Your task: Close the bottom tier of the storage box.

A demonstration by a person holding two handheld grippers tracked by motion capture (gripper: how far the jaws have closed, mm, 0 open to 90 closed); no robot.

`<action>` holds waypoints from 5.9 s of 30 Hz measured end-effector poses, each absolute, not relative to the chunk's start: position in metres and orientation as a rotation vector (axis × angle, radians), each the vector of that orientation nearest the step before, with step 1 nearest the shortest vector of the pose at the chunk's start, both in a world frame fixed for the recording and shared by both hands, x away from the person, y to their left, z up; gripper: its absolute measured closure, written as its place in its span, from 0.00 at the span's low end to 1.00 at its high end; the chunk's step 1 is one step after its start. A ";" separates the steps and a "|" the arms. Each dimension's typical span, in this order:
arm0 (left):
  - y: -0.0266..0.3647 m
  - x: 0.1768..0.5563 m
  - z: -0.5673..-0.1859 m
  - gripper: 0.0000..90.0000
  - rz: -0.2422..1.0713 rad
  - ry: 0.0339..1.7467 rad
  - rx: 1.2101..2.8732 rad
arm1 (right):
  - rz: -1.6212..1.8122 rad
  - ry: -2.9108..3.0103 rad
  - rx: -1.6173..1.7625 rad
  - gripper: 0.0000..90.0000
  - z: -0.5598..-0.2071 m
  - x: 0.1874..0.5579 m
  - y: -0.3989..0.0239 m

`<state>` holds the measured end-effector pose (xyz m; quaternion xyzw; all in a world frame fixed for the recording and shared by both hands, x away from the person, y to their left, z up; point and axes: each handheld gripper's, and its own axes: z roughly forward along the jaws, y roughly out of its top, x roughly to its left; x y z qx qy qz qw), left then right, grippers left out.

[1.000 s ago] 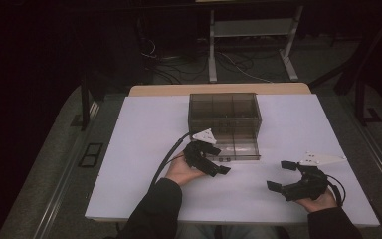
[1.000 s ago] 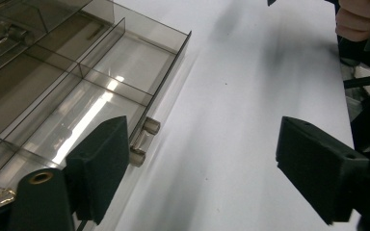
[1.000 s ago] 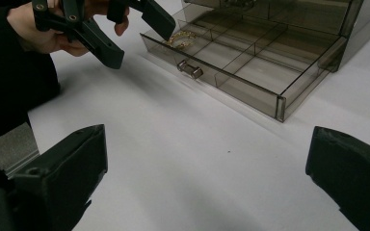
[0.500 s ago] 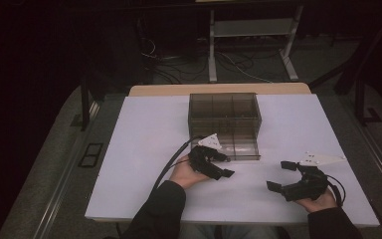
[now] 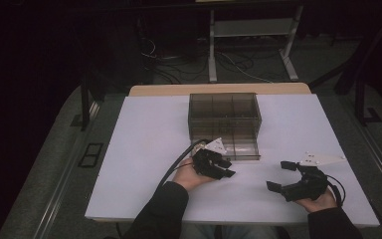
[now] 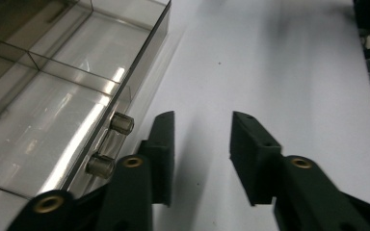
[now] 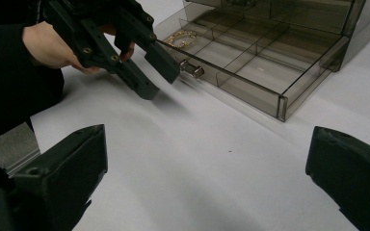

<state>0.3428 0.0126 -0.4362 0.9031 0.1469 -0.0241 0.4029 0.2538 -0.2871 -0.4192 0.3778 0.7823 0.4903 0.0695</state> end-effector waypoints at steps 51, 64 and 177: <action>0.011 0.363 -0.446 0.99 0.091 0.488 2.288 | 1.475 2.353 1.142 0.00 -0.419 0.254 -0.288; 0.008 0.368 -0.445 0.99 0.089 0.489 2.281 | 1.478 2.353 1.143 0.00 -0.419 0.254 -0.288; 0.022 0.411 -0.432 0.75 0.134 0.680 2.222 | 1.489 2.347 1.144 0.00 -0.418 0.253 -0.289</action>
